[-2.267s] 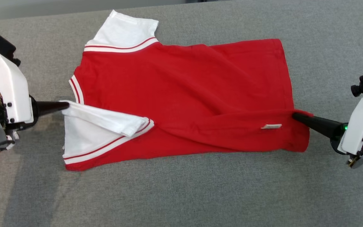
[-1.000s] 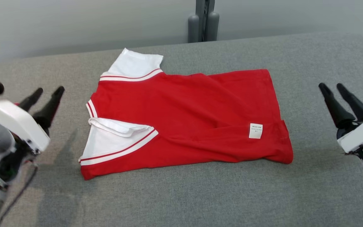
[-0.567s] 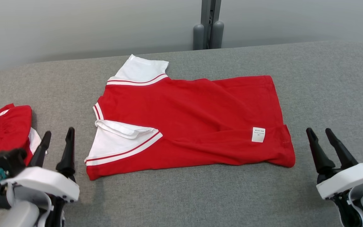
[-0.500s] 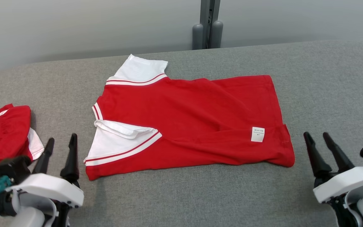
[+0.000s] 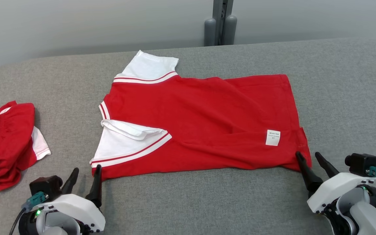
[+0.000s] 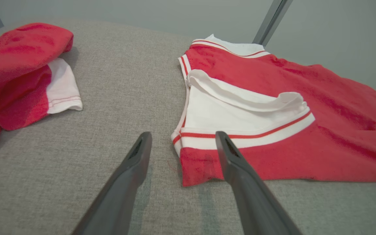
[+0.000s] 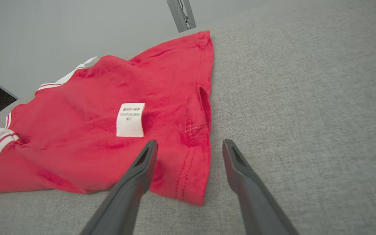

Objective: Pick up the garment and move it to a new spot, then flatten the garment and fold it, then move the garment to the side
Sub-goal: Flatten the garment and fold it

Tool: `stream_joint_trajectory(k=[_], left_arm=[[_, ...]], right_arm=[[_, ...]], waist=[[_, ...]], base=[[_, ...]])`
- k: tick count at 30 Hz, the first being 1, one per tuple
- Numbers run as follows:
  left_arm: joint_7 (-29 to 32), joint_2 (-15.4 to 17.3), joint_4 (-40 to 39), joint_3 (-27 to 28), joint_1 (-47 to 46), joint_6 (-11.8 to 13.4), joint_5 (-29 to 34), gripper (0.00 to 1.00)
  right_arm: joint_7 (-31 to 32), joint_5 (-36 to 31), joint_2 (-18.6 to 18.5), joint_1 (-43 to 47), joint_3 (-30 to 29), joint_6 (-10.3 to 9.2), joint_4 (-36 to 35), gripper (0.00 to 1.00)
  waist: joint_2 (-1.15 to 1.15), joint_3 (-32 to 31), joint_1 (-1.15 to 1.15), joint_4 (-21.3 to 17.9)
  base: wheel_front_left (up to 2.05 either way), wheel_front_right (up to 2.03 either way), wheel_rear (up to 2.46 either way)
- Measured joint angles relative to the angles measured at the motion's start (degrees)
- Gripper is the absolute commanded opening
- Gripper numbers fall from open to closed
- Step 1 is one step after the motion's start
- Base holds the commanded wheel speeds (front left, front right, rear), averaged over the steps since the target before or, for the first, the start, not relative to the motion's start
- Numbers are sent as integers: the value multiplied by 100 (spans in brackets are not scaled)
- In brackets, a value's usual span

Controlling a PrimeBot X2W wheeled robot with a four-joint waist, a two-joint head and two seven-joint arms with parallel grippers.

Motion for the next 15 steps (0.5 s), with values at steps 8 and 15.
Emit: stream_joint_trajectory(k=[8,15], left_arm=[[383,-312,865,-290,-409,-386,-55,100],[627,-482,1475,-443,-806,-775,-109,39]], right_arm=[[190,201,42,-256,320,1,304,100],[209,396,13,-410,644,1,349,97]], waist=[[0,102,0,74],[0,191,0,51]], base=[[0,0,0],[0,0,0]])
